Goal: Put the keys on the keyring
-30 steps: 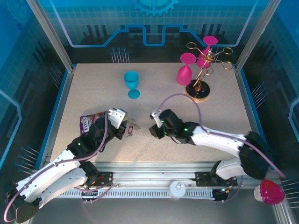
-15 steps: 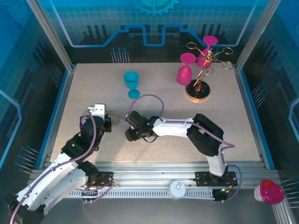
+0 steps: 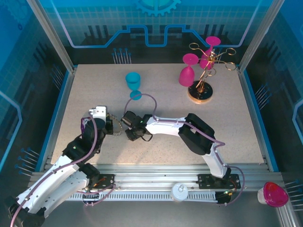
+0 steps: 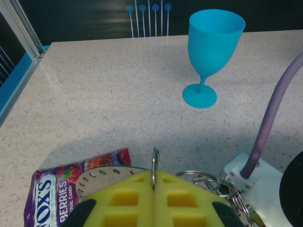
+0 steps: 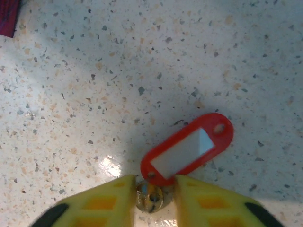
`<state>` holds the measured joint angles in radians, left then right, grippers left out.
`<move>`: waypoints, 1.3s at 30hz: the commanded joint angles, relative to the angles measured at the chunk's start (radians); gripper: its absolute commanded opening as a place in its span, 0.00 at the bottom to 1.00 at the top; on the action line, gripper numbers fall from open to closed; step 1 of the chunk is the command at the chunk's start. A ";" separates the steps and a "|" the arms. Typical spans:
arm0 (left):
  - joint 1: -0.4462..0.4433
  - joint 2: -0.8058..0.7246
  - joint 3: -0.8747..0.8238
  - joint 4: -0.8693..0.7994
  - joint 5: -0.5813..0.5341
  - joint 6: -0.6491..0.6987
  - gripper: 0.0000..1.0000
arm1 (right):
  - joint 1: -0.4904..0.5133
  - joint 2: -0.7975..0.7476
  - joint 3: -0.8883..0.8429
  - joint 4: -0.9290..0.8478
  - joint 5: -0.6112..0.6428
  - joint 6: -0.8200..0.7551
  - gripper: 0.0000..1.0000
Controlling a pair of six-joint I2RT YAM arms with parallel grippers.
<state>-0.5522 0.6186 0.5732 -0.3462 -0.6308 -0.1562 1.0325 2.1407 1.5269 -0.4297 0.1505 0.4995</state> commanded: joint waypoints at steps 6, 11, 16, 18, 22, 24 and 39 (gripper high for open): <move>0.007 -0.009 0.004 0.045 0.067 0.031 0.00 | 0.003 -0.089 -0.056 -0.076 0.066 -0.008 0.00; 0.007 0.023 0.003 0.076 0.237 0.093 0.00 | -0.012 -0.217 -0.192 -0.094 0.025 -0.027 0.00; 0.002 0.099 -0.007 0.163 0.528 0.162 0.00 | -0.056 -0.376 -0.399 -0.156 -0.008 -0.049 0.00; 0.000 0.145 -0.009 0.198 0.631 0.197 0.00 | -0.088 -0.436 -0.485 -0.155 -0.025 -0.046 0.00; -0.023 0.221 0.006 0.222 0.782 0.290 0.00 | -0.149 -0.494 -0.595 -0.121 -0.057 -0.040 0.00; -0.044 0.246 0.011 0.228 0.795 0.333 0.00 | -0.169 -0.505 -0.619 -0.105 -0.069 -0.042 0.00; -0.062 0.296 0.020 0.213 0.828 0.419 0.00 | -0.212 -0.534 -0.619 -0.140 -0.099 -0.070 0.19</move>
<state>-0.6075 0.9215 0.5709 -0.1738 0.1665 0.2386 0.8288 1.6398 0.9089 -0.5331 0.0669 0.4427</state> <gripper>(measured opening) 0.049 0.202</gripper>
